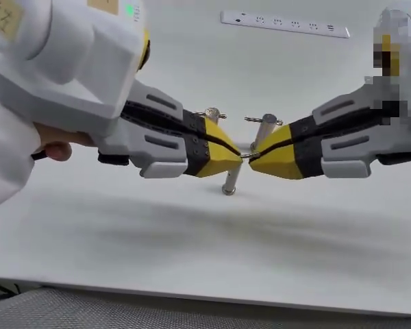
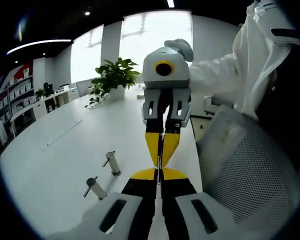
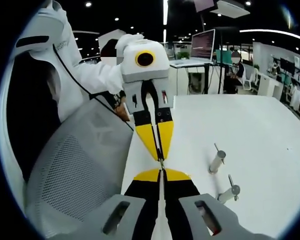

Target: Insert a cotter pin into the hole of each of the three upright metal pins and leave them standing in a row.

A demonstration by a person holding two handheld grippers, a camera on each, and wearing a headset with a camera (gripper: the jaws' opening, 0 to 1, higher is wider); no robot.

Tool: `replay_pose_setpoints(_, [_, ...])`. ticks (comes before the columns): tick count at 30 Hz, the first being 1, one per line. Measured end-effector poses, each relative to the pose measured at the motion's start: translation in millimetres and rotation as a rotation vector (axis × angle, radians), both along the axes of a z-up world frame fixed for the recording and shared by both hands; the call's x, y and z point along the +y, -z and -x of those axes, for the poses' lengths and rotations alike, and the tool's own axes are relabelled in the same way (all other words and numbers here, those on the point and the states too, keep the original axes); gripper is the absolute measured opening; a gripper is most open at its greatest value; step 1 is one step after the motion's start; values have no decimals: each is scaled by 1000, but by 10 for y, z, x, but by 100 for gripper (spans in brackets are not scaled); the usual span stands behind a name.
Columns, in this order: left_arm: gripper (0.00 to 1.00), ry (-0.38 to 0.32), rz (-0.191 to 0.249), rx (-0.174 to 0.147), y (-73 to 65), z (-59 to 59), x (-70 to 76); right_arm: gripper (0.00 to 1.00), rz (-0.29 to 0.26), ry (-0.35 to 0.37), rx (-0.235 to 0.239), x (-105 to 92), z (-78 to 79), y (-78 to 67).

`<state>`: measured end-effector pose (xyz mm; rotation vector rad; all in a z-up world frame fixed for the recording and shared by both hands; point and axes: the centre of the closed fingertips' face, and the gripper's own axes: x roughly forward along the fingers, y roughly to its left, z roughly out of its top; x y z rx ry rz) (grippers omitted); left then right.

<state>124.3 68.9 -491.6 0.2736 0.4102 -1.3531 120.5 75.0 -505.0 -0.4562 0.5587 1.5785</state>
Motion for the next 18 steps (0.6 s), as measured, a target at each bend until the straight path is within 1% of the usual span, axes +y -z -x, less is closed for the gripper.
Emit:
replay_pose_setpoints(3, [0,6,-2,5,16,3,0,0,7,-12,2,10,33,18])
replay_pose_setpoints(9, [0,35,-17,6,39,34,-20,0,13,-12,0,26,22,19])
replay_pose_setpoints(12, [0,37,-22,18,50,42,-27,0,26,-24,-7,19,29,19])
replay_pose_setpoints(15, [0,47,-41,26,77,52,-33,0,43,-44,-16,8,54,36])
replay_pose_setpoints(17, [0,44,-46,55,97,55,-41,0,61,-59,-32,0,59,55])
replay_pose_setpoints(18, [0,43,-47,56,100,53,-45,0,63,-62,-37,4,59,57])
